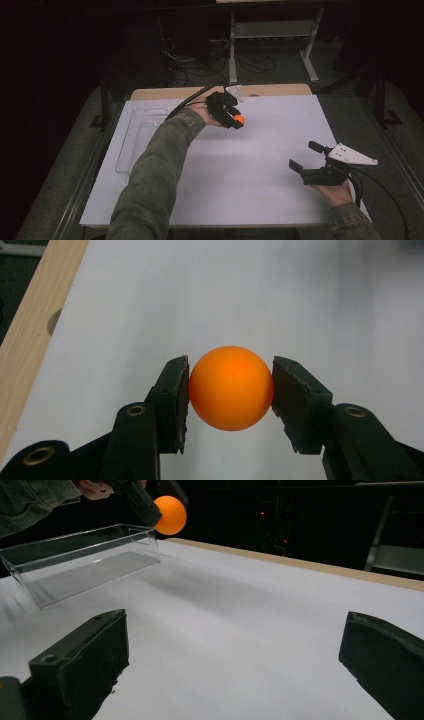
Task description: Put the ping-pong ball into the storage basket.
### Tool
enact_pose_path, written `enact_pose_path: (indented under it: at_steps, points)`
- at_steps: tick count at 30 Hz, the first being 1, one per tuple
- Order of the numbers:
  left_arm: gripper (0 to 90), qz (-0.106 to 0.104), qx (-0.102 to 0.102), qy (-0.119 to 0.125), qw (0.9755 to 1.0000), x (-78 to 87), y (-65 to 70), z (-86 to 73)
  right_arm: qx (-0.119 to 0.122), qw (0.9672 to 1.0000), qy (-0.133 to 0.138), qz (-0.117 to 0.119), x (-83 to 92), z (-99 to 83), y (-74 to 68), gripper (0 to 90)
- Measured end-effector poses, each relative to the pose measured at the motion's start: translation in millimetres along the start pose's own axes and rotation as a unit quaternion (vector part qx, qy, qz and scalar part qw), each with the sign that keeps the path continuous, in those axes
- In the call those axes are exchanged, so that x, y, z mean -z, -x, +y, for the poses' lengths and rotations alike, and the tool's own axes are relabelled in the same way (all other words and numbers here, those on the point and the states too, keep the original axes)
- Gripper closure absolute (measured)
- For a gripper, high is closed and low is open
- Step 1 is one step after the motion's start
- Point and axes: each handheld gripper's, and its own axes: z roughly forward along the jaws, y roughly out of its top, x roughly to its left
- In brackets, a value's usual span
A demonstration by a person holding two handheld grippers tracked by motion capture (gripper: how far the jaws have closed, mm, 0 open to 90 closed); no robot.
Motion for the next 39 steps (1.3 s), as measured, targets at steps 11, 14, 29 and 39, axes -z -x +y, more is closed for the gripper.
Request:
enact_pose_path:
  at_steps: [11,14,29,39]
  points:
    - [50.5,0.008,-0.005,0.003,1.0000,17.5,6.4,-8.1,0.002,1.0000,0.000,-0.001,-0.2,0.0,-0.2,0.0]
    - [50.5,0.008,-0.006,-0.002,1.0000,20.3,7.8,-11.7,0.003,1.0000,0.000,-0.001,-0.1,-0.1,-0.1,0.0]
    - [50.5,0.021,-0.003,-0.005,0.9998,43.4,10.9,-25.8,0.004,1.0000,-0.002,0.000,-1.1,-0.3,-0.4,0.0]
    - [50.5,0.029,-0.006,-0.017,0.9994,56.8,14.8,-30.0,0.004,1.0000,-0.006,-0.002,-1.0,-0.6,-0.5,0.0]
